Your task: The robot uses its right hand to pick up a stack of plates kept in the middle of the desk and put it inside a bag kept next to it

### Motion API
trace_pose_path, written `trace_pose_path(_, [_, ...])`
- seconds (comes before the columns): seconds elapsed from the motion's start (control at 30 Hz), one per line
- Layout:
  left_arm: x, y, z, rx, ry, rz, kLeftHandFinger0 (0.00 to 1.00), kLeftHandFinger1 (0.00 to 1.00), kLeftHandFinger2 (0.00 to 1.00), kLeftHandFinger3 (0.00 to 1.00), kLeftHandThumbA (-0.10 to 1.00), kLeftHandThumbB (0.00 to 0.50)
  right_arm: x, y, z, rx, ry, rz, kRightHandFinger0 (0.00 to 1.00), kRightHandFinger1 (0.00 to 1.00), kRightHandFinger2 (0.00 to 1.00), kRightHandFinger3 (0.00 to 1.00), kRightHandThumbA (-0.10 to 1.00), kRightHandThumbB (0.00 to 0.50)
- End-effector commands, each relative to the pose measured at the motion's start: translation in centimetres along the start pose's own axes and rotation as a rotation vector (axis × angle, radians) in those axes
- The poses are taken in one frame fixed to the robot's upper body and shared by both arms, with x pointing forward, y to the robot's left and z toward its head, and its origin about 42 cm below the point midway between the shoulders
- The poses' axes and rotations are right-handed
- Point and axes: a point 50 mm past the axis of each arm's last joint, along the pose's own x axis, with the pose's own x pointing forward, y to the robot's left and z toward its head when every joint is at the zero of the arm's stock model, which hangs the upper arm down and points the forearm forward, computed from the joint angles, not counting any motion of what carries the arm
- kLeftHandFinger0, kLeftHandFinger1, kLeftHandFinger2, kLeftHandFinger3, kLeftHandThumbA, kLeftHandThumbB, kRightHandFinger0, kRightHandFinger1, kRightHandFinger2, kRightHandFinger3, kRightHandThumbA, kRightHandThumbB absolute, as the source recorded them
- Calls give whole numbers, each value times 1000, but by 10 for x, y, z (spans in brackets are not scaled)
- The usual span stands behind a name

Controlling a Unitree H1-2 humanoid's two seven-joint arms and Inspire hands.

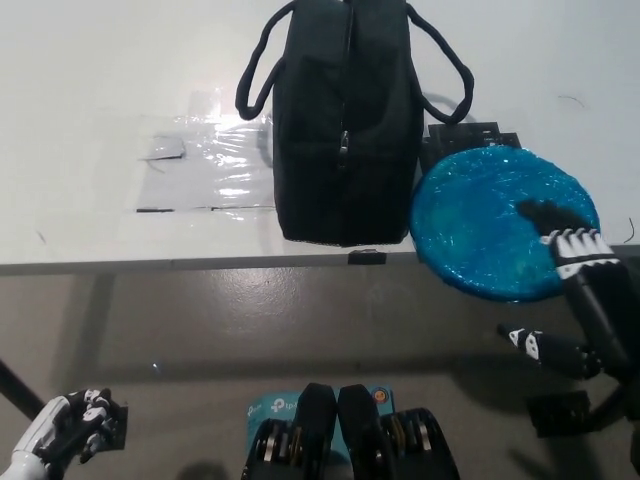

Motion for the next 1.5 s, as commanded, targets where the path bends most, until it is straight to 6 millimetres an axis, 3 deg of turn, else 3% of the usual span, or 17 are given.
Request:
trace_pose_path(0.0, [0, 16, 15, 26, -64, 0, 29, 265, 388, 379, 372, 500, 10, -11, 0, -162, -82, 69, 1000, 1000, 1000, 1000, 1000, 452])
trace_pose_path(0.23, [1, 17, 18, 24, -63, 5, 23, 246, 373, 365, 356, 500, 36, -34, 0, -291, -126, 105, 1000, 1000, 1000, 1000, 1000, 499])
trace_pose_path(0.37, [2, 19, 21, 25, -55, 10, 38, 271, 391, 381, 340, 500, 39, -33, -2, -295, -118, 119, 1000, 1000, 1000, 1000, 1000, 500])
trace_pose_path(0.53, [3, 21, 24, 44, -60, 7, 33, 257, 382, 371, 355, 500, 28, -20, -9, -282, -77, 163, 1000, 1000, 1000, 1000, 1000, 499])
trace_pose_path(0.73, [2, 21, 23, 44, -58, 10, 34, 247, 374, 363, 354, 500, 2, 16, -10, -224, -38, 259, 1000, 1000, 1000, 1000, 1000, 500])
trace_pose_path(0.97, [0, 19, 19, 34, -56, 11, 14, 242, 373, 360, 336, 500, -4, 33, -8, -205, -23, 285, 1000, 1000, 1000, 1000, 1000, 500])
trace_pose_path(1.23, [-5, 17, 12, 30, -44, 12, 21, 249, 381, 356, 348, 500, 15, 18, -24, -250, 50, 236, 1000, 1000, 1000, 1000, 1000, 500])
trace_pose_path(1.47, [-5, 17, 12, 38, -47, 14, 24, 264, 388, 371, 365, 500, 38, -7, -23, -310, 34, 155, 1000, 1000, 1000, 1000, 1000, 500])
